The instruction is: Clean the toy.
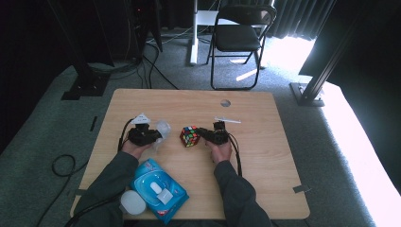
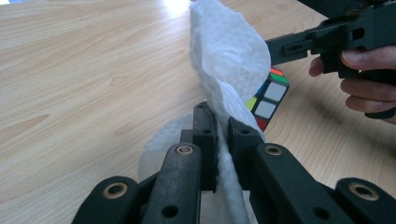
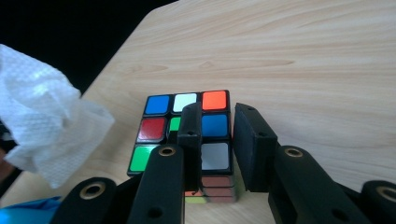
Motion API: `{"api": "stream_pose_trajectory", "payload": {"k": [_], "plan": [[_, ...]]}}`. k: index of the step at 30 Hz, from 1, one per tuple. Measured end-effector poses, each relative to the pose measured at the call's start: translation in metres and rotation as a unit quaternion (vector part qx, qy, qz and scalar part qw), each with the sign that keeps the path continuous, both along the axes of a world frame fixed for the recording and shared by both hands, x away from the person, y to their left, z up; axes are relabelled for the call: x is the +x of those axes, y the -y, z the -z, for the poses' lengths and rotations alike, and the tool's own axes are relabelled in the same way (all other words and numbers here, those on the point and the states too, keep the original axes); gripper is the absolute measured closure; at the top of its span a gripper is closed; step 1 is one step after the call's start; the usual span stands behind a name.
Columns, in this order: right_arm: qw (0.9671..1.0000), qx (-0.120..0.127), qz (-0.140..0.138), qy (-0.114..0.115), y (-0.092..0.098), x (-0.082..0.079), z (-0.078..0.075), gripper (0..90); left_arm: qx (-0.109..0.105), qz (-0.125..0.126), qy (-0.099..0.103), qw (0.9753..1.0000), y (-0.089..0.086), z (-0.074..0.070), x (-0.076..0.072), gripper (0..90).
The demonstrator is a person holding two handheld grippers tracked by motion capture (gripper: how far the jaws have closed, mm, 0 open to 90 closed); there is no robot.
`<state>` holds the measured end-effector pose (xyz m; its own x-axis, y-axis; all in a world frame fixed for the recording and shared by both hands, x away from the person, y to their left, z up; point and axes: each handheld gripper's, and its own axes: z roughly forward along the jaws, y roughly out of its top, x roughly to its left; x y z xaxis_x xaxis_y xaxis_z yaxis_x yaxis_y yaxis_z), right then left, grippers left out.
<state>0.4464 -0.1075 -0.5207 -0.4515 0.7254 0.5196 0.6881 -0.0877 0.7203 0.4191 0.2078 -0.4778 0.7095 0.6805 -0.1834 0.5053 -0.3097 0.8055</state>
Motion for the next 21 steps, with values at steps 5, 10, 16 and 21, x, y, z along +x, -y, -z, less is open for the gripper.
{"api": "stream_pose_trajectory", "payload": {"k": [5, 10, 16, 21], "plan": [[0.9998, -0.007, 0.019, 0.004, 0.006, -0.002, 0.001, 75.8, 0.0, 0.0, 0.0, 1.0, 0.0, 0.0, 0.0, 84.5], [0.9994, -0.024, 0.026, 0.005, 0.009, -0.008, 0.003, 75.7, -0.002, -0.001, 0.0, 1.0, 0.0, 0.0, 0.001, 84.3], [0.9988, -0.04, 0.014, 0.025, 0.007, -0.018, 0.002, 70.0, -0.002, -0.001, -0.001, 1.0, 0.0, 0.0, 0.0, 84.2], [0.9958, -0.089, 0.006, 0.023, 0.004, -0.019, 0.007, 69.8, -0.003, -0.002, -0.001, 1.0, 0.0, -0.001, 0.0, 84.1]]}}
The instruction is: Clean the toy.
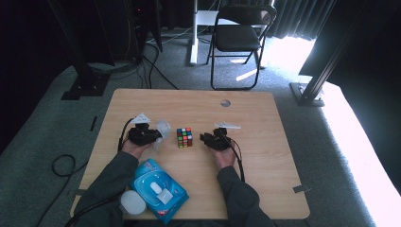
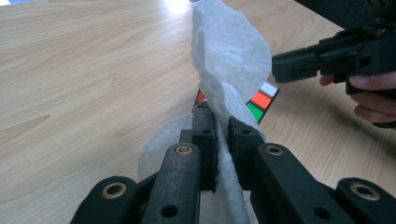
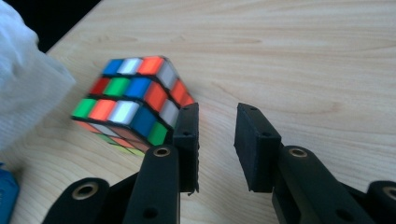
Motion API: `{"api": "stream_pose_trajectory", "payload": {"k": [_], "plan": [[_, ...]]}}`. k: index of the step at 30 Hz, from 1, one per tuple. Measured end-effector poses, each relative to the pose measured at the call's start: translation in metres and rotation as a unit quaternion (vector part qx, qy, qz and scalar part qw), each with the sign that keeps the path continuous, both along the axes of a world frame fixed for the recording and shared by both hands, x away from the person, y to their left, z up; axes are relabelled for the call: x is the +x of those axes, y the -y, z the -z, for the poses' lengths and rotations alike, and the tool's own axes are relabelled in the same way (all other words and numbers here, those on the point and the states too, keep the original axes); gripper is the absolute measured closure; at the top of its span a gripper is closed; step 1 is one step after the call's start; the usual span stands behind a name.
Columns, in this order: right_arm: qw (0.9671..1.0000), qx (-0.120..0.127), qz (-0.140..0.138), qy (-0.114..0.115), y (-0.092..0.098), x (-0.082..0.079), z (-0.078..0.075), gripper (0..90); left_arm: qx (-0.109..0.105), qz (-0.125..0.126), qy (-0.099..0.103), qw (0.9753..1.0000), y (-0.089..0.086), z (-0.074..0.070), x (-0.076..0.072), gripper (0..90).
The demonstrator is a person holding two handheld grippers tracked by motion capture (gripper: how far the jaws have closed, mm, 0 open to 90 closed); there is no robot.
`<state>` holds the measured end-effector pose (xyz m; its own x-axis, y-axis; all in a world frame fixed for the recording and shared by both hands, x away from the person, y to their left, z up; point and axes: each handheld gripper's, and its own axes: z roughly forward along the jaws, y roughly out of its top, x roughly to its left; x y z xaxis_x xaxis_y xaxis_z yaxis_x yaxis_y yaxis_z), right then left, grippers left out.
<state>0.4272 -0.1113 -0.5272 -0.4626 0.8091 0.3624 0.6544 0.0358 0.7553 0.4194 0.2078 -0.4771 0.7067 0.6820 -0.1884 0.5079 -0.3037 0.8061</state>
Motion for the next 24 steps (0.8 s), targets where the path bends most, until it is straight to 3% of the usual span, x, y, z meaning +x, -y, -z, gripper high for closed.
{"api": "stream_pose_trajectory", "payload": {"k": [1, 3, 11, 20, 24], "plan": [[1.0, -0.003, 0.003, 0.005, 0.0, 0.0, -0.001, 68.1, 0.0, 0.0, 0.0, 1.0, 0.0, 0.0, 0.0, 84.1], [0.9997, 0.017, 0.003, 0.018, -0.001, -0.001, -0.005, 67.2, 0.001, -0.001, 0.001, 1.0, 0.0, 0.0, 0.001, 84.1], [0.9989, 0.031, -0.021, 0.028, -0.026, 0.002, -0.019, 65.8, -0.001, 0.001, 0.002, 1.0, 0.0, -0.001, 0.0, 83.9], [0.9995, 0.016, -0.028, 0.006, -0.046, 0.009, -0.016, 66.0, -0.002, 0.002, 0.002, 1.0, 0.0, -0.001, 0.0, 84.0], [0.9993, 0.024, -0.028, -0.005, -0.048, 0.01, -0.013, 65.9, -0.001, 0.001, 0.003, 1.0, 0.0, -0.001, 0.0, 83.9]]}}
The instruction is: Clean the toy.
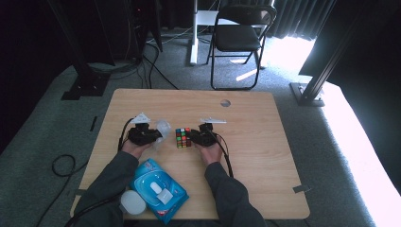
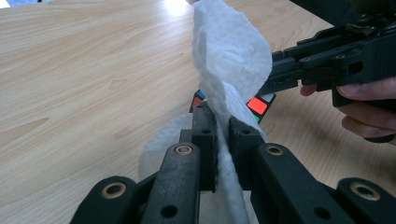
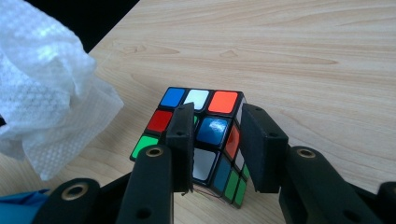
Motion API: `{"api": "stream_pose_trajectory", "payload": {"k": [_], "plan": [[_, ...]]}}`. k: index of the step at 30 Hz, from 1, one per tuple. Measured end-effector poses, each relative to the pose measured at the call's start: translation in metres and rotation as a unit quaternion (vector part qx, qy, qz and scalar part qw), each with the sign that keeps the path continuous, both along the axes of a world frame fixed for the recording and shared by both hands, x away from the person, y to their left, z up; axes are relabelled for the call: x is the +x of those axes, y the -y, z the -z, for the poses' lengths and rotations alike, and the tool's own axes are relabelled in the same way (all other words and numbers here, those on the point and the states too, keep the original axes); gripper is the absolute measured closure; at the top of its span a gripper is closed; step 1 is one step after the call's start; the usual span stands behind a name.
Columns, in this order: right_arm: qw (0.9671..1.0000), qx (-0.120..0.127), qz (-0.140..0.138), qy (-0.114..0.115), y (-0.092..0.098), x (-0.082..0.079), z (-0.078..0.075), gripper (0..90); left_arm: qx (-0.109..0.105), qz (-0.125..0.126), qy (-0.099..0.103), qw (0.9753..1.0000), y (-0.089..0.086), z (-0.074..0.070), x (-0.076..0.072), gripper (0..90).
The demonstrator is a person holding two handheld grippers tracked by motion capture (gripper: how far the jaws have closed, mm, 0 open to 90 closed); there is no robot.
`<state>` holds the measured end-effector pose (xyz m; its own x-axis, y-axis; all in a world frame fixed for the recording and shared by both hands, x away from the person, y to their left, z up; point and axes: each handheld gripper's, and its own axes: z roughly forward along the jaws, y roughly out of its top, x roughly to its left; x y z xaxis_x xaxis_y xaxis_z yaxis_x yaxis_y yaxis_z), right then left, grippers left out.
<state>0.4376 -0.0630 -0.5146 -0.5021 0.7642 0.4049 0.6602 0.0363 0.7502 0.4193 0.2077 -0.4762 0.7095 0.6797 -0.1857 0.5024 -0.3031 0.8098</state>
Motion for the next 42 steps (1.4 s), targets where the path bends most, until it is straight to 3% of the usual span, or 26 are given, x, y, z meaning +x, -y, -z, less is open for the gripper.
{"api": "stream_pose_trajectory", "payload": {"k": [3, 9, 15, 17, 18, 19, 22, 24, 26, 31, 34, 35, 39, 42], "plan": [[0.9999, 0.011, 0.001, -0.01, 0.001, 0.002, 0.001, 68.1, 0.0, -0.001, 0.001, 1.0, 0.0, 0.0, 0.0, 83.9], [0.9971, 0.062, 0.013, -0.042, 0.008, 0.003, 0.007, 68.1, 0.0, 0.001, 0.001, 1.0, 0.001, -0.001, -0.001, 83.9], [0.9937, 0.093, 0.035, -0.053, 0.021, 0.004, 0.008, 71.4, -0.001, -0.001, 0.001, 1.0, 0.0, 0.0, 0.0, 83.9], [0.9939, 0.089, 0.043, -0.049, 0.025, 0.003, 0.007, 73.6, -0.001, -0.001, 0.0, 1.0, 0.0, 0.0, 0.0, 83.9], [0.9943, 0.084, 0.046, -0.045, 0.027, 0.003, 0.006, 83.0, -0.001, -0.001, 0.0, 1.0, 0.0, 0.0, 0.0, 83.9], [0.9943, 0.081, 0.054, -0.043, 0.03, 0.002, 0.005, 86.5, -0.001, -0.001, 0.0, 1.0, 0.0, 0.0, 0.0, 83.8], [0.9946, 0.056, 0.063, -0.06, 0.034, 0.001, 0.013, 86.5, -0.002, -0.001, 0.0, 1.0, 0.0, -0.001, 0.0, 83.8], [0.994, 0.053, 0.069, -0.067, 0.037, -0.001, 0.019, 83.3, 0.0, -0.001, -0.001, 1.0, 0.0, 0.0, 0.001, 83.7], [0.9942, 0.049, 0.074, -0.062, 0.038, -0.003, 0.02, 78.3, -0.001, -0.002, -0.001, 1.0, 0.0, 0.0, 0.001, 83.7], [0.998, 0.047, 0.042, -0.01, 0.025, -0.008, 0.004, 68.0, -0.003, -0.002, 0.0, 1.0, 0.001, -0.001, 0.001, 83.6], [0.9988, 0.041, 0.029, 0.004, 0.016, -0.008, -0.004, 66.5, -0.003, -0.001, 0.0, 1.0, 0.001, -0.001, 0.001, 83.5], [0.9996, 0.027, 0.011, 0.005, 0.005, -0.007, -0.008, 64.4, -0.003, 0.0, 0.001, 1.0, 0.001, -0.001, 0.0, 83.5], [0.9999, 0.008, -0.003, -0.009, -0.005, -0.005, -0.003, 66.2, -0.003, 0.0, 0.001, 1.0, 0.0, -0.001, 0.0, 83.4], [0.9994, 0.025, -0.005, -0.023, -0.005, -0.003, 0.002, 66.7, -0.003, 0.0, 0.0, 1.0, 0.0, -0.001, 0.0, 83.4]]}}
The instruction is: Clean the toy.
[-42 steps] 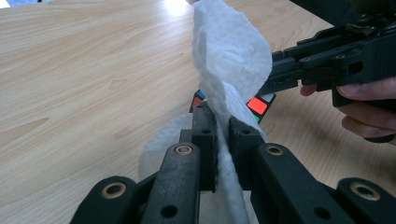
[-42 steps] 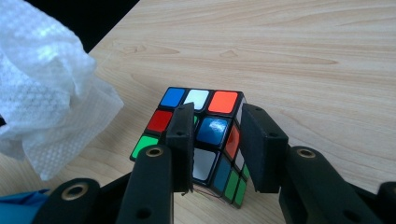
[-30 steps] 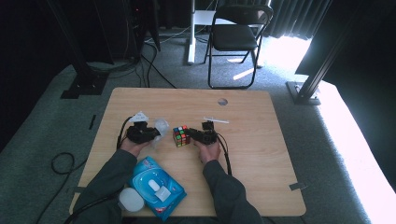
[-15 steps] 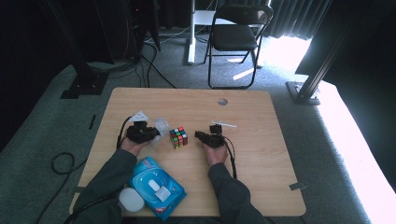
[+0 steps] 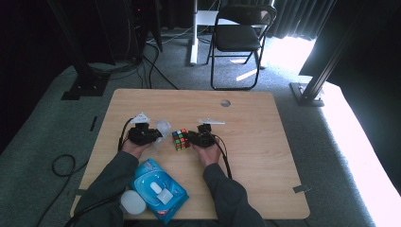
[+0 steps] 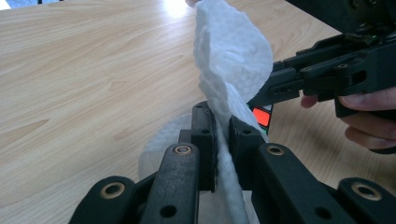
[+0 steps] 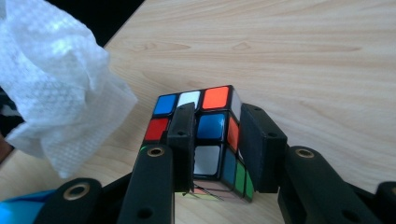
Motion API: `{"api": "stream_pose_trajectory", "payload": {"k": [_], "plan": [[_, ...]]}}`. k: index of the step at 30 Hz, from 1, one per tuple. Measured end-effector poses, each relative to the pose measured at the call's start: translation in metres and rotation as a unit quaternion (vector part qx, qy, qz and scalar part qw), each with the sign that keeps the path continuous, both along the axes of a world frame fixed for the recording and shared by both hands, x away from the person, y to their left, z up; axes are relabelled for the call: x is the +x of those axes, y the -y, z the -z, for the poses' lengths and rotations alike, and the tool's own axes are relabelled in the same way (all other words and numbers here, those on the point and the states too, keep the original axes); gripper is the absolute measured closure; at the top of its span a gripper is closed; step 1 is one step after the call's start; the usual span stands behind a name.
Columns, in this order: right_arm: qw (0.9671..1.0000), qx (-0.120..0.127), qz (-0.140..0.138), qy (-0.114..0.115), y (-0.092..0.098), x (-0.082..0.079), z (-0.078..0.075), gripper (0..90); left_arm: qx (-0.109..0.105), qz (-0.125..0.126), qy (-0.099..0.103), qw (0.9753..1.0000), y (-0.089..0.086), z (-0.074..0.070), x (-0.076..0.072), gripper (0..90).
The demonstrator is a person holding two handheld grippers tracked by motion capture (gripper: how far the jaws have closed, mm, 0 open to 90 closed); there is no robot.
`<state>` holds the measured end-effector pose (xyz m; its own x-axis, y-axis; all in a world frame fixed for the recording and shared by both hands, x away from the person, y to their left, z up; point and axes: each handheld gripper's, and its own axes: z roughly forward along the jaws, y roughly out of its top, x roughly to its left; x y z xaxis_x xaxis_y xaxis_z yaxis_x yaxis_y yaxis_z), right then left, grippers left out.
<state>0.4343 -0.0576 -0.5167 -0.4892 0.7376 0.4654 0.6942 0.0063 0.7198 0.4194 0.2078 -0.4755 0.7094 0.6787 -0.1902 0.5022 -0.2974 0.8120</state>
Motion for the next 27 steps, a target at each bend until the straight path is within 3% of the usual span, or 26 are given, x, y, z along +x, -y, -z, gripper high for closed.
{"api": "stream_pose_trajectory", "payload": {"k": [3, 8, 10, 13, 15, 16, 18, 20, 23, 26, 27], "plan": [[0.9999, 0.009, -0.002, -0.008, 0.001, 0.001, 0.001, 68.3, 0.001, 0.001, 0.001, 1.0, 0.001, 0.0, 0.0, 83.4], [0.9986, 0.043, 0.009, -0.029, 0.006, 0.003, 0.005, 68.2, 0.0, 0.002, 0.002, 1.0, 0.002, -0.001, -0.001, 83.3], [0.9964, 0.072, 0.022, -0.039, 0.014, 0.003, 0.008, 69.5, 0.001, 0.002, 0.002, 1.0, 0.002, -0.001, -0.001, 83.3], [0.9941, 0.088, 0.045, -0.045, 0.026, 0.003, 0.01, 72.1, 0.001, 0.0, 0.002, 1.0, 0.001, -0.001, -0.001, 83.3], [0.9944, 0.075, 0.062, -0.041, 0.034, 0.003, 0.009, 76.0, 0.001, 0.001, 0.001, 1.0, 0.002, 0.0, 0.0, 83.3], [0.9947, 0.065, 0.068, -0.042, 0.037, 0.003, 0.009, 84.8, 0.0, 0.001, 0.002, 1.0, 0.002, 0.0, 0.0, 83.3], [0.9944, 0.046, 0.081, -0.049, 0.043, 0.0, 0.013, 80.1, -0.001, 0.001, 0.002, 1.0, 0.002, -0.001, 0.0, 83.2], [0.9955, 0.039, 0.074, -0.045, 0.049, -0.004, 0.017, 72.0, 0.0, 0.001, 0.002, 1.0, 0.001, -0.001, 0.0, 83.3], [0.9976, 0.019, 0.066, -0.007, 0.052, -0.011, 0.014, 57.9, 0.0, 0.0, 0.0, 1.0, 0.001, 0.0, 0.0, 83.2], [0.9975, -0.028, 0.026, 0.059, 0.05, -0.012, 0.005, 41.8, 0.0, 0.001, 0.002, 1.0, 0.002, -0.001, 0.0, 83.2], [0.9975, -0.028, 0.026, 0.059, 0.05, -0.012, 0.005, 41.8, 0.0, 0.001, 0.002, 1.0, 0.002, -0.001, 0.0, 83.1]]}}
